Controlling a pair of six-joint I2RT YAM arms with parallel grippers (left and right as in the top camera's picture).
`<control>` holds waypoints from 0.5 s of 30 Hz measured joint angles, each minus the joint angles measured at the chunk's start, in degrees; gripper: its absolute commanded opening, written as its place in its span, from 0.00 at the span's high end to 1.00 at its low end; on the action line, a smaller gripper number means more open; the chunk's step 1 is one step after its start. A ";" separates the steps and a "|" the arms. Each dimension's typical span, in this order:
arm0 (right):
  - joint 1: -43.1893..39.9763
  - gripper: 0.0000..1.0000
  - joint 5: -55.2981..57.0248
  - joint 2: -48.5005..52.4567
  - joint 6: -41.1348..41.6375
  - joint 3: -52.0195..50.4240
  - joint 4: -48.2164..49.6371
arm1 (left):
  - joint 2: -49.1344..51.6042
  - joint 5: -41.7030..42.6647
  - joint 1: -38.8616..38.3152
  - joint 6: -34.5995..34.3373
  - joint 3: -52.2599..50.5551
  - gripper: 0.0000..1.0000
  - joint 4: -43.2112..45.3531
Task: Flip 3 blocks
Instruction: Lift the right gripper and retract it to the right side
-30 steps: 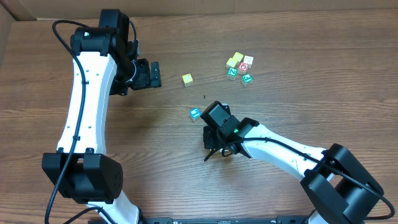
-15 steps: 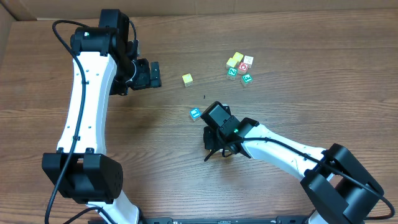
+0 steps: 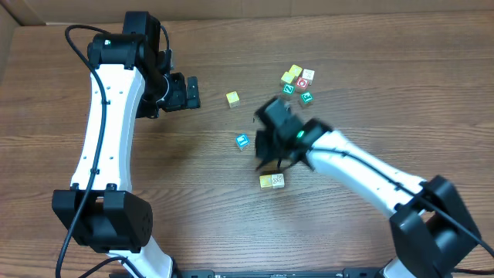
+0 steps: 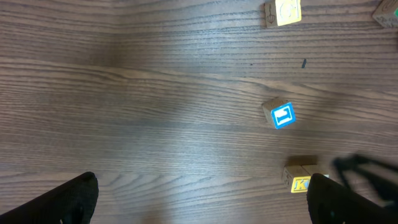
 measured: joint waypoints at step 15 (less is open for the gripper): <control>-34.45 0.00 0.72 -0.02 -2.16 2.34 -11.19 | 0.00 0.00 0.00 0.00 0.00 0.00 0.00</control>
